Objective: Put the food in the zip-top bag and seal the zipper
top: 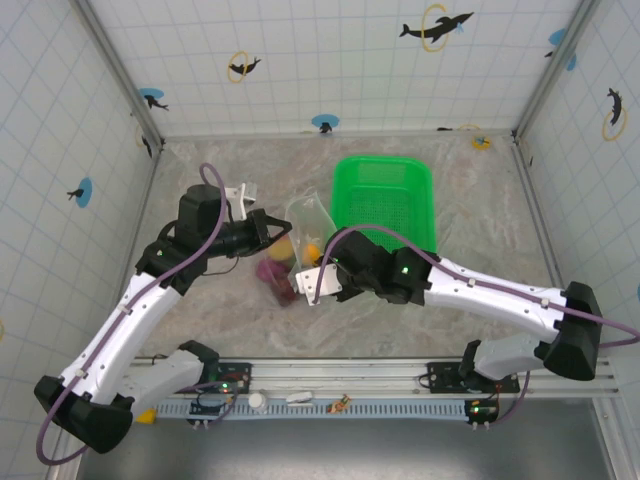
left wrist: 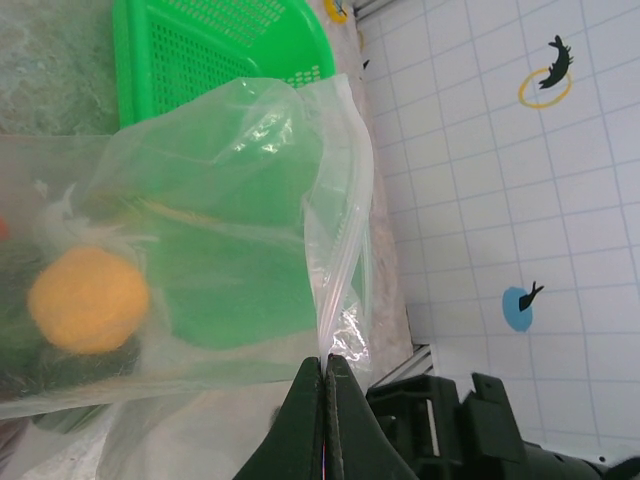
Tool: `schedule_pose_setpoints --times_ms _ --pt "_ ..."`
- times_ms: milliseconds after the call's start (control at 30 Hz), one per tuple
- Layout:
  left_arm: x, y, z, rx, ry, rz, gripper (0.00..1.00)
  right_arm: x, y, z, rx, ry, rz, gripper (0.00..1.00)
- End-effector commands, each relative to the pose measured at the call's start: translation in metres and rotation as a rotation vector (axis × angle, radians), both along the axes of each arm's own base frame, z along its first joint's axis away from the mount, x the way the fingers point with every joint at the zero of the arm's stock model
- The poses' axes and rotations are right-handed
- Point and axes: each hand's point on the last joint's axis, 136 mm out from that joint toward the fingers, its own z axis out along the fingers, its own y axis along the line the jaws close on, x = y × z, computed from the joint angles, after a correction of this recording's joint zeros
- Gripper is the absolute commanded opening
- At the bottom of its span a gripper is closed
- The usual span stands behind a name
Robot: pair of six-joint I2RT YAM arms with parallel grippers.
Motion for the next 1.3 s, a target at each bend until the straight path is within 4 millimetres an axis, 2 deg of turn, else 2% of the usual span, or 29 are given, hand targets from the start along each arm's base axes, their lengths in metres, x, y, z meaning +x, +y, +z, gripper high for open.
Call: schedule_pose_setpoints --times_ms 0,33,67,200,233,267,367,500,567,700,767,967,1033,1133,1267 --pt "0.005 0.003 -0.001 0.017 -0.032 0.023 0.03 0.002 0.014 0.015 0.007 0.009 0.069 0.13" --pt "0.008 0.008 -0.003 0.036 -0.047 0.051 0.11 0.003 0.018 0.019 0.025 0.048 0.062 0.04" --pt "0.012 0.013 0.0 0.061 -0.09 0.077 0.2 0.004 0.02 0.025 0.055 0.084 0.052 0.0" --pt "0.027 0.045 0.026 0.116 -0.34 0.243 0.5 0.022 0.033 0.067 0.286 0.243 -0.048 0.0" --pt "0.029 0.051 0.034 0.12 -0.394 0.274 0.56 0.029 0.036 0.079 0.343 0.277 -0.097 0.0" --pt "0.03 0.056 0.039 0.127 -0.425 0.295 0.57 0.034 0.038 0.087 0.379 0.308 -0.129 0.0" --pt "0.028 0.059 0.053 0.163 -0.517 0.281 0.59 0.045 0.042 0.105 0.464 0.387 -0.209 0.0" --pt "0.015 0.055 0.067 0.187 -0.642 0.198 0.6 0.065 0.046 0.126 0.541 0.495 -0.344 0.0" --pt "0.014 0.062 0.073 0.212 -0.681 0.224 0.61 0.071 0.047 0.133 0.565 0.557 -0.383 0.0" --pt "0.017 0.074 0.079 0.261 -0.705 0.275 0.62 0.075 0.052 0.136 0.571 0.612 -0.448 0.0" --pt "0.016 0.076 0.087 0.267 -0.717 0.28 0.69 0.077 0.053 0.135 0.566 0.618 -0.479 0.0" --pt "0.018 0.084 0.094 0.314 -0.724 0.309 0.73 0.084 0.056 0.142 0.578 0.605 -0.57 0.0" --pt "0.016 0.08 0.099 0.293 -0.725 0.293 0.7 0.085 0.057 0.146 0.592 0.609 -0.581 0.0" --pt "0.01 0.063 0.101 0.225 -0.698 0.211 0.64 0.09 0.056 0.149 0.604 0.601 -0.602 0.0" --pt "-0.002 0.042 0.088 0.166 -0.657 0.083 0.59 0.09 0.058 0.152 0.616 0.621 -0.604 0.0"
